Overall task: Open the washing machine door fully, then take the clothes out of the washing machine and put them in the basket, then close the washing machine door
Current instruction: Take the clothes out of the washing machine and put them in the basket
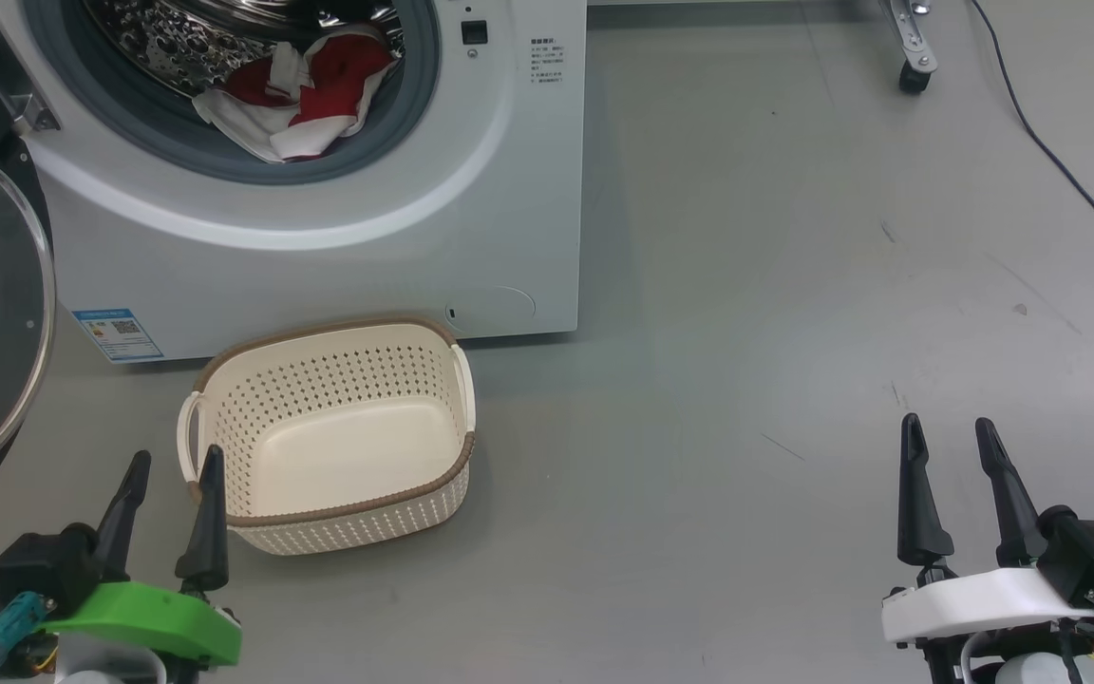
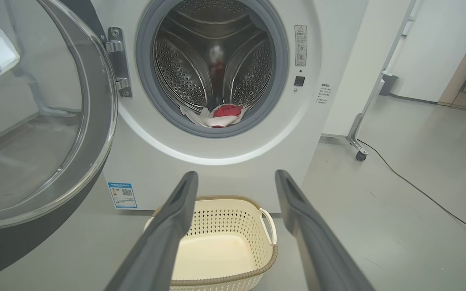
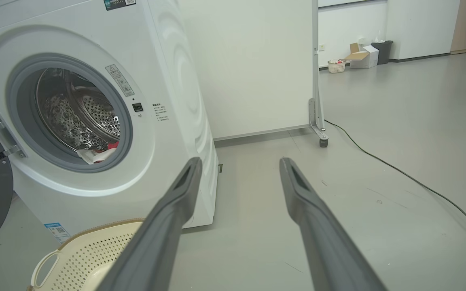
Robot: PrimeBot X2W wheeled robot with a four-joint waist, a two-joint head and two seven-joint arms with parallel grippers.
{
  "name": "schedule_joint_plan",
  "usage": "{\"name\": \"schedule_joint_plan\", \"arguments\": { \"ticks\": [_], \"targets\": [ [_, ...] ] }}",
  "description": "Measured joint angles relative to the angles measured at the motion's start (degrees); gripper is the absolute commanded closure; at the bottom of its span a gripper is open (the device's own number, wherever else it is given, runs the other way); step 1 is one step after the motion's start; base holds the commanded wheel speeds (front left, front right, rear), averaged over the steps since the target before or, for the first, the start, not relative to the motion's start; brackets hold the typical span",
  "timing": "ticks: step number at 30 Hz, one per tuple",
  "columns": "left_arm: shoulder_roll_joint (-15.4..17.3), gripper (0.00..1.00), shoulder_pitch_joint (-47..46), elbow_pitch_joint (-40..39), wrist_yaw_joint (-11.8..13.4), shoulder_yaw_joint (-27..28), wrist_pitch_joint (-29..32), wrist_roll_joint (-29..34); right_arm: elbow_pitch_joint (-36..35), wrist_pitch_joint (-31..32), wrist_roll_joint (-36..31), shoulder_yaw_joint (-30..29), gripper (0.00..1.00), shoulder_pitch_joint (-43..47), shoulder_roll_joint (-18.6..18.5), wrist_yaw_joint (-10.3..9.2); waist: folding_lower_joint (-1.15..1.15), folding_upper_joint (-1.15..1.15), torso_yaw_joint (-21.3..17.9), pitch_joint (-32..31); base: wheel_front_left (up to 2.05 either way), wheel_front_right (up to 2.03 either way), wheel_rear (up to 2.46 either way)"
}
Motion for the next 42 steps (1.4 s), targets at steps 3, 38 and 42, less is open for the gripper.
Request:
{"name": "schedule_joint_plan", "arguments": {
  "ticks": [3, 38, 42],
  "targets": [
    [0.0, 0.0, 0.6, -0.3, 0.0, 0.1, 0.0, 0.0, 0.0, 0.0, 0.0, 0.0, 0.0, 0.0, 0.0, 0.02, 0.0, 0.0, 0.0, 0.1, 0.0, 0.0, 0.0],
    [0.0, 0.0, 2.0, -3.1, 0.1, 1.0, 0.0, 1.1, -0.1, 0.0, -2.1, 1.0, 0.0, 0.1, -0.5, -0.02, 0.0, 0.0, 0.2, 0.9, 0.0, 0.0, 0.0],
    [-0.1, 0.0, 2.0, -3.2, 0.1, 1.1, 0.0, 1.1, -0.1, 0.0, -2.1, 1.0, 0.0, 0.1, -0.5, -0.02, 0.0, 0.0, 0.2, 0.9, 0.0, 0.0, 0.0]
  ]
}}
